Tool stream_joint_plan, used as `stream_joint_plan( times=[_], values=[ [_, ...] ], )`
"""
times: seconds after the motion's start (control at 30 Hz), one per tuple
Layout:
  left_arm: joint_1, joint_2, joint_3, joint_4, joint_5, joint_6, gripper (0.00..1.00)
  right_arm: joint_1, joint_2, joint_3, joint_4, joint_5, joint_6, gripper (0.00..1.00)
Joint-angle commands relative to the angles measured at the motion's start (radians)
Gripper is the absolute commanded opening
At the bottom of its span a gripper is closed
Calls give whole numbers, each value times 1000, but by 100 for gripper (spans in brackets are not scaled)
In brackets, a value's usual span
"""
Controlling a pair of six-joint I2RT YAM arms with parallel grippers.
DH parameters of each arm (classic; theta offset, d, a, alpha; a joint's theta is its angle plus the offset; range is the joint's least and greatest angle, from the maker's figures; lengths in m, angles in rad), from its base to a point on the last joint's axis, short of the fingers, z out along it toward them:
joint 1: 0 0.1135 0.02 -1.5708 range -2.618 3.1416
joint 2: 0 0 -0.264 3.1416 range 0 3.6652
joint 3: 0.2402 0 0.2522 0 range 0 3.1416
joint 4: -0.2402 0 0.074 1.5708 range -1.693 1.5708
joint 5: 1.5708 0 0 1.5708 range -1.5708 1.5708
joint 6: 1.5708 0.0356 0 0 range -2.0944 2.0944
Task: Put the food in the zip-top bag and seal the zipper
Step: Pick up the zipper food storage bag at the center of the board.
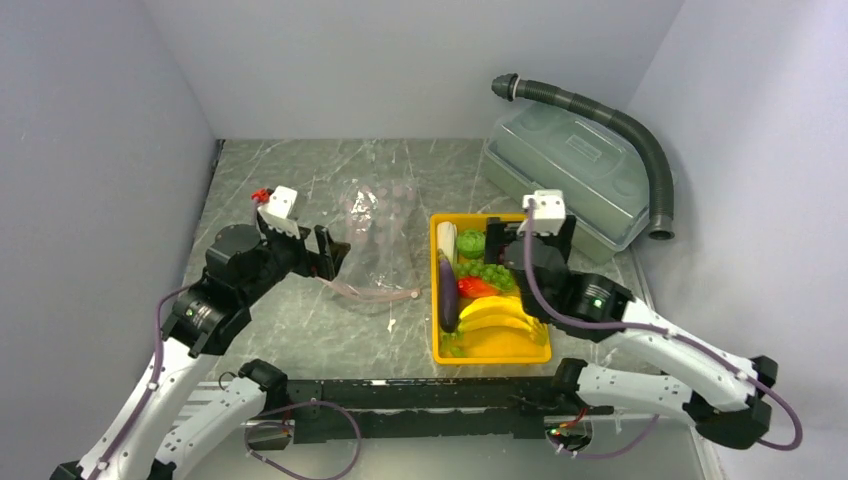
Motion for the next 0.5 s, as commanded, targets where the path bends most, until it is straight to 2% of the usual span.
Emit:
stream_joint_plan(
  times=[0.0,0.17,0.47],
  values=[
    [1,16,-1,67,19,36,99,4,-80,-4,50,-37,-53,100],
    [1,53,16,45,70,22,99,4,-94,3,6,-70,-65,100],
    [1,86,40,6,70,-2,99,4,-95,-4,38,-286,-103,99]
  ],
)
